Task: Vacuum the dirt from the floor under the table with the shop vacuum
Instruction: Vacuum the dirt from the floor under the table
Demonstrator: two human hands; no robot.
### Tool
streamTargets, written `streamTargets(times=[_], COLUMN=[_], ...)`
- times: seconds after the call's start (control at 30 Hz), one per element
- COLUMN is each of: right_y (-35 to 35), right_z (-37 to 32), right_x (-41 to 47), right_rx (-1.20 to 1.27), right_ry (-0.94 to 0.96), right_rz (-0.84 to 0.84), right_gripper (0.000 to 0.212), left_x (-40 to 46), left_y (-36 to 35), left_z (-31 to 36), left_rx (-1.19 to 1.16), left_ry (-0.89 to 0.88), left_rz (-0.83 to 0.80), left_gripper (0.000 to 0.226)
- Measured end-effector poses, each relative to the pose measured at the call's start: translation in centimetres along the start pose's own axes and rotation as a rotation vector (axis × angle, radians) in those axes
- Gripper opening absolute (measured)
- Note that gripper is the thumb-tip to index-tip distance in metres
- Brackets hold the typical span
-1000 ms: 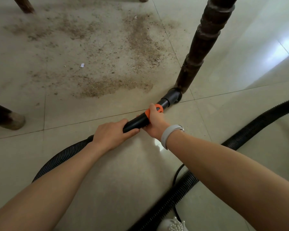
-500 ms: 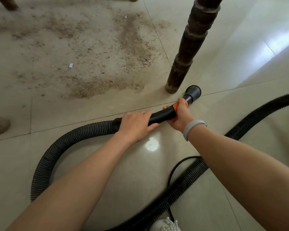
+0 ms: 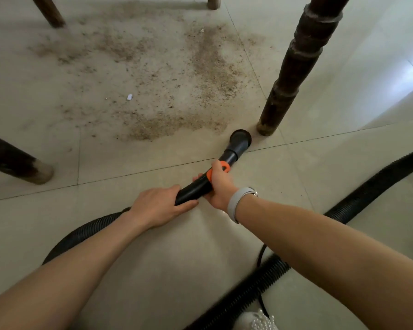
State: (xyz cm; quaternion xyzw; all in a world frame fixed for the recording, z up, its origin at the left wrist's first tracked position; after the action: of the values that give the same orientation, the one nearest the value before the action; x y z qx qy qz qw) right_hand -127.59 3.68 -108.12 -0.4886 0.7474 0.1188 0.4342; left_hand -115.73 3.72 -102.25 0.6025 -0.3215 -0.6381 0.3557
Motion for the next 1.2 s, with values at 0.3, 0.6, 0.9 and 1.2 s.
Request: streamTargets(times=[0.3,0.6,0.9,1.2], right_y=[-4.7,-3.5,-1.5,-5.7], right_z=[1.0,-3.0,-4.2,1.0], right_x=[0.5,2.0,3.6,1.2], right_rx=[-0.126,-0.127,-0.138,-0.155], right_ry=[-0.039,0.092,0.091,0.02], right_rz=[-0.085,-0.002,0.004,-0.087], right_gripper=[0.025,0.023,0.035,0.031], left_x=[-0.7,1.5,2.2,0.0], left_y=[1.9,2.8,2.1,0.3], left_z=[-3.6,-1.4,0.9,-4.9], left_rx=[0.002,-0.067,-0.081,-0.161], left_ry=[0.097,0.047,-0.003,0.047], left_rz=[0.089,0.102,0.063,-0.16], left_gripper=[0.049,0.047,0.048,0.048])
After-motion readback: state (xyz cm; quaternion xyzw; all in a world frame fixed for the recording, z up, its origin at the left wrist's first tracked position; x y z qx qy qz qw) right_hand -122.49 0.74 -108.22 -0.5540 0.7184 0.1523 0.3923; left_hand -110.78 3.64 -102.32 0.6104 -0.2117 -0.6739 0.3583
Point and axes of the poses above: each hand's wrist, its own x-axis towards the middle knuckle, its own y-axis out of the back of the hand, z = x × y, the point moved 10 cm from there along x, towards the middle knuckle, and after that the axes turned 13 degrees about y, right-handed, at the moved point
